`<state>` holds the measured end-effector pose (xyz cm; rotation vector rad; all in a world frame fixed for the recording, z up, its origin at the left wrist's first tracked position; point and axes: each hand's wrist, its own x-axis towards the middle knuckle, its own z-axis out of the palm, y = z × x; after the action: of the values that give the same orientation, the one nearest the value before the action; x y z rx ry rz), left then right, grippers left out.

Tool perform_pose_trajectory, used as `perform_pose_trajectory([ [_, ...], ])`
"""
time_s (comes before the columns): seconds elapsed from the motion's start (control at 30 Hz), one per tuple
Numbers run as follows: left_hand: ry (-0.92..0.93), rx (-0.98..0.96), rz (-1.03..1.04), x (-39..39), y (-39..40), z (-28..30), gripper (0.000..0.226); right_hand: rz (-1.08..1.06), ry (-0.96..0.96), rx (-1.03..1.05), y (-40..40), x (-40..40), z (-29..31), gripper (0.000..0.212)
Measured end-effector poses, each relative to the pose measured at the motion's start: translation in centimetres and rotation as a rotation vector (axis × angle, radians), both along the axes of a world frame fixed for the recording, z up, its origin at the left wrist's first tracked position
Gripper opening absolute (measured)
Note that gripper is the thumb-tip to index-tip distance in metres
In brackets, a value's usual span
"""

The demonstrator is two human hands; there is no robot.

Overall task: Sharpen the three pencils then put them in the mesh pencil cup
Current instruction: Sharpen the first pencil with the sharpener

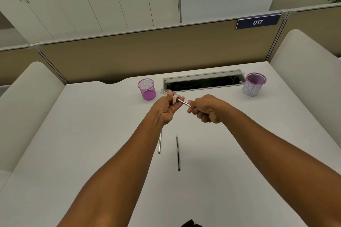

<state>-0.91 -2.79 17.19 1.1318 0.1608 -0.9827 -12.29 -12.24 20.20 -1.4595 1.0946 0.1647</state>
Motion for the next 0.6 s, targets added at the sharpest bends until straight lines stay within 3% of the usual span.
perform_pose_trajectory([
  [0.07,-0.002,0.015,0.011,-0.1,0.0,0.0,0.023,0.074,-0.056,-0.233,0.6,-0.1,-0.8,0.033],
  [0.23,0.021,-0.01,0.018,-0.5,0.1,0.0,0.025,0.325,-0.095,-1.19,2.1,-1.0,-2.7,0.024],
  [0.3,0.039,-0.02,0.016,-0.7,0.1,0.0,0.03,0.378,-0.038,-1.335,2.4,-1.4,-2.5,0.023],
  [0.37,0.045,-0.024,0.018,-0.8,0.1,0.0,0.032,0.353,0.011,-1.245,2.6,-1.3,-2.0,0.02],
  [0.4,0.046,-0.031,0.016,-0.8,0.2,-0.1,0.031,0.294,0.034,-1.098,2.6,-0.9,-1.6,0.02],
  [0.53,0.022,-0.044,-0.015,-0.7,0.3,0.0,0.025,-0.042,-0.024,-0.057,0.9,0.0,0.6,0.034],
  [0.6,0.01,-0.04,-0.008,-0.7,0.1,0.1,0.026,-0.054,-0.048,0.08,0.6,-0.3,1.1,0.036],
])
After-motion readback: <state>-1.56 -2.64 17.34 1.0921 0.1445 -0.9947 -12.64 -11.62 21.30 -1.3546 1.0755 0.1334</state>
